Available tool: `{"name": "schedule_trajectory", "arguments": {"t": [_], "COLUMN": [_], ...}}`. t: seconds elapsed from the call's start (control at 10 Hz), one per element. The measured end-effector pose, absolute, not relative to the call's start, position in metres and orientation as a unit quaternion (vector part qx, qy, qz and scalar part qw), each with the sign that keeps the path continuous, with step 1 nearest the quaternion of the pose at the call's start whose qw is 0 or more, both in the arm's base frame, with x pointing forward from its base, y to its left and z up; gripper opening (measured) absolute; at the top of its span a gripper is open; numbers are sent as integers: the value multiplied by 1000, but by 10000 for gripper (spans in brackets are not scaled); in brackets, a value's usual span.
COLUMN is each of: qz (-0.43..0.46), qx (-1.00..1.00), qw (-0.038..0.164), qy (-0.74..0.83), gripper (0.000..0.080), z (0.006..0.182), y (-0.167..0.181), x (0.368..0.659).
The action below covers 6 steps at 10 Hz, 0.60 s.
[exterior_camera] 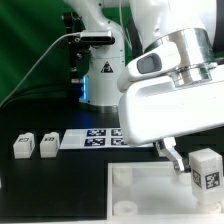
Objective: Assemble one leg
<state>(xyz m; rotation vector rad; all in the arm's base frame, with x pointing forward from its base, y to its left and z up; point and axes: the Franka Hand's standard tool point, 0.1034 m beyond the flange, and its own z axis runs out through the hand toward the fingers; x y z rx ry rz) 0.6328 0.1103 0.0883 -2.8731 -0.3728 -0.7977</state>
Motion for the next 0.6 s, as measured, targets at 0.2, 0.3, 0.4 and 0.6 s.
{"name": "schedule_trajectory", "arguments": {"t": [0.2, 0.3, 0.4, 0.6], "qz": [-238, -214, -145, -20], "qx": [-959, -966, -978, -988], "qw": [76, 85, 99, 112], "qy": [-131, -121, -109, -103], "gripper": [649, 649, 649, 649], "z": [87, 85, 84, 88], "y": [116, 119, 124, 122], "x": [629, 627, 623, 625]}}
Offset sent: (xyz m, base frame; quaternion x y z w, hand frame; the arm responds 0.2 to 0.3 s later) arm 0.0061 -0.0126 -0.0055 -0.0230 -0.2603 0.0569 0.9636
